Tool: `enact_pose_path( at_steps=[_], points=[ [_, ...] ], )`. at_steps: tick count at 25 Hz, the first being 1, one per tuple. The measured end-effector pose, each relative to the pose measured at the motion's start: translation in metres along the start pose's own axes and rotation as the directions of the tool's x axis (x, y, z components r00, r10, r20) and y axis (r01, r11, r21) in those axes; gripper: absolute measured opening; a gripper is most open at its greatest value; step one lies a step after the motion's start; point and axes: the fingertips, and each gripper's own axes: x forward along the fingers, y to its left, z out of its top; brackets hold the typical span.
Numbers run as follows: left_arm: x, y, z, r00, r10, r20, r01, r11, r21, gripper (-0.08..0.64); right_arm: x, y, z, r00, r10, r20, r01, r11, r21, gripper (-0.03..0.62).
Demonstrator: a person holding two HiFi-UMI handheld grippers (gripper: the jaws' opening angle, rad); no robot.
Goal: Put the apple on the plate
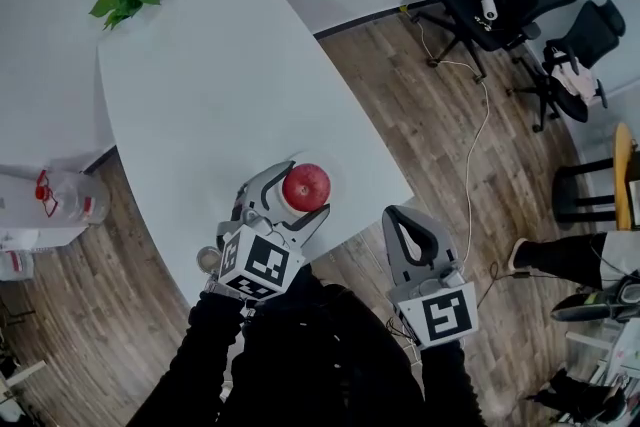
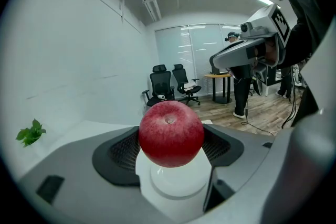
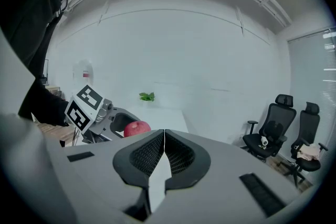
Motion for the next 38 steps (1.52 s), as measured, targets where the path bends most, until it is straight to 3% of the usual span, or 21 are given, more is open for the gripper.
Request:
enact_pose_path(
  at_steps=[14,29,38],
  points=[
    [0.049,-0.004,-0.056,0.994,-0.052,-0.1,0.053,0.999,0.009,0.367,0.015,-0.001,-0.011,0.999,0.001,-0.055,0.0,1.0,0.015,0.041],
    [0.089,-0.024,-0.099,0.979,-0.08,-0.189,0.069,0.996,-0.062,0.367,0.011,-0.018,-0.028,0.996,0.035,-0.082,-0.035,0.999,0.004,0.041],
    [0.099,-0.031,-0.11,0.97,-0.068,-0.232,0.071,0.997,0.003,0.367,0.008,-0.03,-0.04,0.993,0.056,-0.101,-0.054,0.998,0.017,0.041]
  ],
)
